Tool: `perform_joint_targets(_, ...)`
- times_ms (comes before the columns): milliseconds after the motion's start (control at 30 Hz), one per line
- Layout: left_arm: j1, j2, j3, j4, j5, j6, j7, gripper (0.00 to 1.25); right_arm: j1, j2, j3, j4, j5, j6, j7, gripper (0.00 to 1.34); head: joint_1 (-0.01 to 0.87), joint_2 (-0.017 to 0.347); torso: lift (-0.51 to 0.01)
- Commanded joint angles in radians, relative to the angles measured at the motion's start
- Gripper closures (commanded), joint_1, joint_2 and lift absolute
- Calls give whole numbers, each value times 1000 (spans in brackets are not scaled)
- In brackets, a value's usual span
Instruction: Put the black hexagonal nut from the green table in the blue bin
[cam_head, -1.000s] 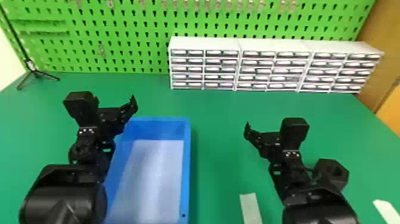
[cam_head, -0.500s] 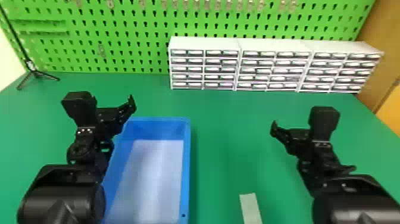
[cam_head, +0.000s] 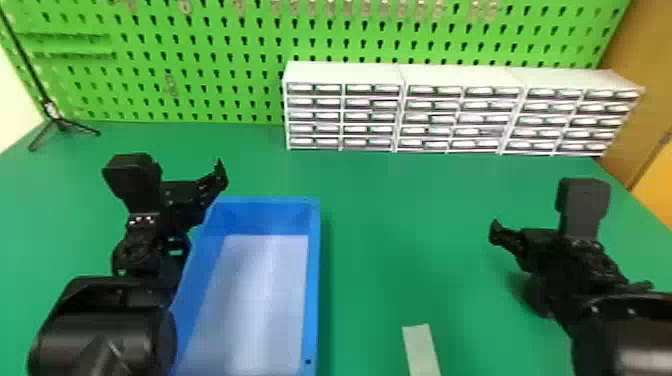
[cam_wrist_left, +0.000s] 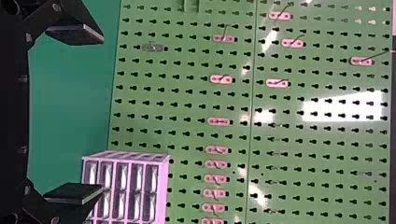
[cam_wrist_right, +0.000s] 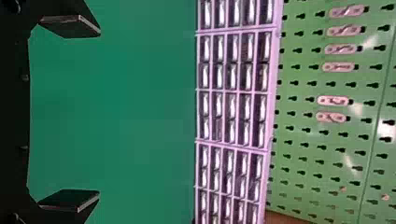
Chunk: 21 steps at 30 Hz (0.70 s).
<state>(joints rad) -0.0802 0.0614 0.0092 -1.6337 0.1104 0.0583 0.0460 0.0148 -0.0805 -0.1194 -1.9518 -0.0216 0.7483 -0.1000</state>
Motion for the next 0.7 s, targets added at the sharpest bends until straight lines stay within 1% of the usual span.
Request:
perform_joint_targets(0, 2, 0, 5, 0, 0, 0, 0, 159, 31, 1, -25, -44, 8, 57, 0, 84, 686, 28, -96)
perform_joint_targets(100, 4, 0, 8, 0, 2, 0, 0, 159, 48, 1, -39, -67, 6, 103, 0, 85, 686, 28, -96)
perform_joint_targets(367, 4, 0, 12, 0, 2, 0, 0, 159, 82, -18, -55, -113, 9, 204, 0, 84, 686, 28, -96)
perform_joint_targets(667, 5, 0, 12, -2, 2, 0, 0, 159, 65, -41, -63, -139, 9, 350, 0, 85, 686, 28, -96)
